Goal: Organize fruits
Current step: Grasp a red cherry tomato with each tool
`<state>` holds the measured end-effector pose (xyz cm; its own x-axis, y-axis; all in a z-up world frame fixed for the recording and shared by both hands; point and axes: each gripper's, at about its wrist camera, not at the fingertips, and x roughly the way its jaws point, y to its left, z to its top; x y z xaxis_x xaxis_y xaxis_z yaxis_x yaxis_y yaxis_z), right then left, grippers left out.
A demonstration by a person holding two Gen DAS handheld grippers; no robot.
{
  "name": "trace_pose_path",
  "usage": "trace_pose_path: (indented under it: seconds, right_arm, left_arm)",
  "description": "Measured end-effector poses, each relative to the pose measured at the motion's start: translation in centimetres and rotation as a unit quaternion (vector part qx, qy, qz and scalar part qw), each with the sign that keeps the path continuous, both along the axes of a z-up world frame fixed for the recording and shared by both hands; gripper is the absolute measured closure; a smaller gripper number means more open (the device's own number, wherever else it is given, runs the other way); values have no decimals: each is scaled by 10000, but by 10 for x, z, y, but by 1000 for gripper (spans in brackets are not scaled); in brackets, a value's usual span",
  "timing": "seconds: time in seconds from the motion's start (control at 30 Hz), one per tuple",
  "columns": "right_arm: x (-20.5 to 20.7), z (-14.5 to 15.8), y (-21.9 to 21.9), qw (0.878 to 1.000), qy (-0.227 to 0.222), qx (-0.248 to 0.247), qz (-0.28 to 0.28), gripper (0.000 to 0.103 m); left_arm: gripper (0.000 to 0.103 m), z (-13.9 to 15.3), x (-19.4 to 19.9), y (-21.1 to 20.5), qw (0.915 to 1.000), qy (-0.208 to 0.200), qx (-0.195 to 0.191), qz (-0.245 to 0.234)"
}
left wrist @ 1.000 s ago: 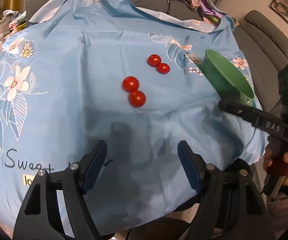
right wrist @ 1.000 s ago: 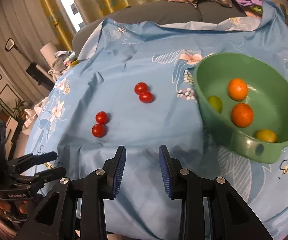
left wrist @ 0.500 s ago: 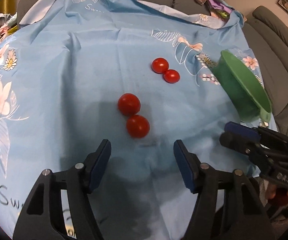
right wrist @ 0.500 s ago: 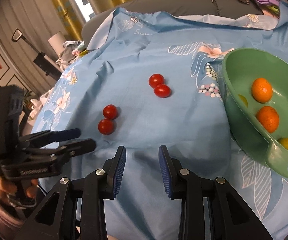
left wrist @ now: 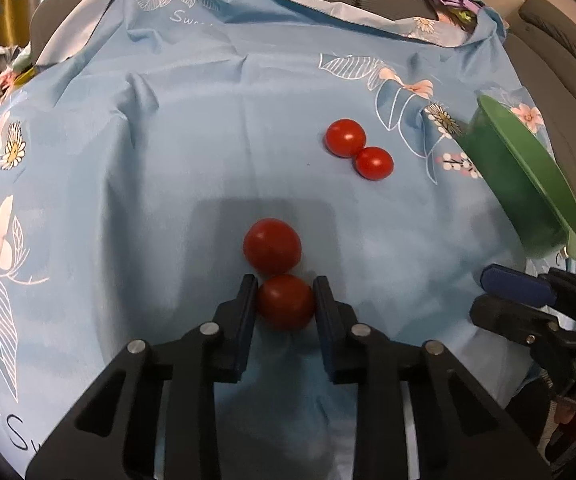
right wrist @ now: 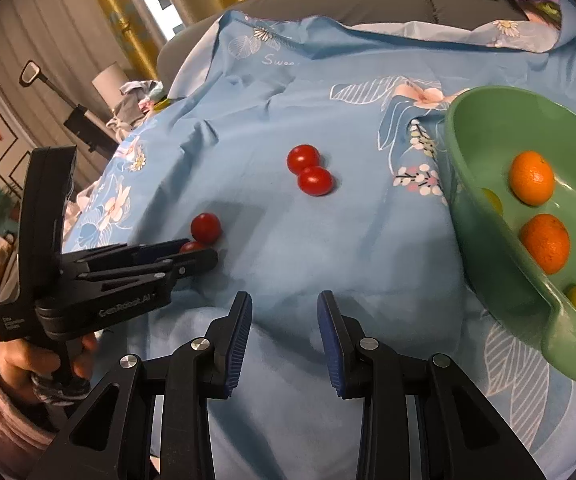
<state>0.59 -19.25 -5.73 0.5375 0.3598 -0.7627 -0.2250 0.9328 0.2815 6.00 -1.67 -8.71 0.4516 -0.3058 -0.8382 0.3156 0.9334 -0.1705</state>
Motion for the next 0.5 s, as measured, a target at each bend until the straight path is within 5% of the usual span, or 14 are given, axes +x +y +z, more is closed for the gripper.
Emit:
trace_pose_path:
  seconds: [0.5]
  right_arm:
    - [35,-6,52,9983,-19,-132,569,69]
  left_arm:
    - [75,24,-15,48,9981,-207,-477,327]
